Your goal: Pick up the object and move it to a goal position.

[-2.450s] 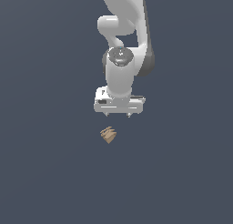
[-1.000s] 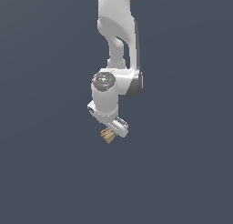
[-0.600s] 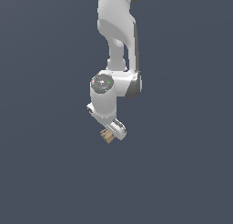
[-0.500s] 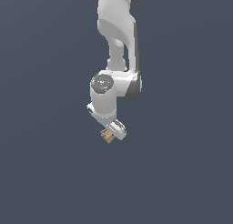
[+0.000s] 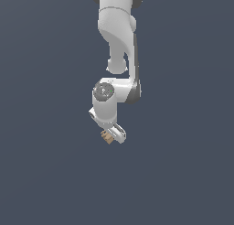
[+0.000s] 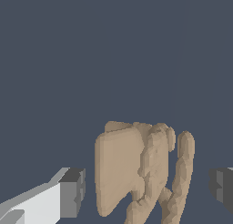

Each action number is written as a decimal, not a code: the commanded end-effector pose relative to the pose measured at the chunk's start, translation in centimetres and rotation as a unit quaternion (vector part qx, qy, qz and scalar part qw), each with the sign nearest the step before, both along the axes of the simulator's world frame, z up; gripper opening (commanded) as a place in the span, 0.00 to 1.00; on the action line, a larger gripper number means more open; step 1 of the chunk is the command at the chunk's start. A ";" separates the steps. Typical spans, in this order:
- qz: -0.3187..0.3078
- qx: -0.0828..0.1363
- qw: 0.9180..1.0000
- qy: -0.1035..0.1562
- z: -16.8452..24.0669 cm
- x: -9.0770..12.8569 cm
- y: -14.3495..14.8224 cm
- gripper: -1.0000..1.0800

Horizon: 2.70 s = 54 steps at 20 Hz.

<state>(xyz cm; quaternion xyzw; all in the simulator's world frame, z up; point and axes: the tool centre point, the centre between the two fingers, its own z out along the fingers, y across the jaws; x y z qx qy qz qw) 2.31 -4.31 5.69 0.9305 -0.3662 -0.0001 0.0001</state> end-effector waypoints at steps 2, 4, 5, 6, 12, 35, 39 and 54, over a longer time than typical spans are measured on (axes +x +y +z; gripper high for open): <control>-0.001 0.000 1.000 0.000 -1.4 0.0 0.0 0.96; -0.001 0.000 1.000 0.000 -1.7 0.0 0.0 0.96; -0.001 0.000 1.000 0.000 -1.8 0.1 0.0 0.96; -0.001 0.000 1.000 0.000 -1.8 0.1 0.0 0.96; -0.001 0.000 1.000 0.000 -1.8 0.1 0.0 0.00; -0.001 0.001 1.000 -0.001 3.3 -4.6 -2.2 0.00; -0.001 0.001 1.000 -0.001 5.7 -7.0 -3.4 0.00; -0.001 0.001 1.000 0.000 12.7 -13.2 -6.6 0.00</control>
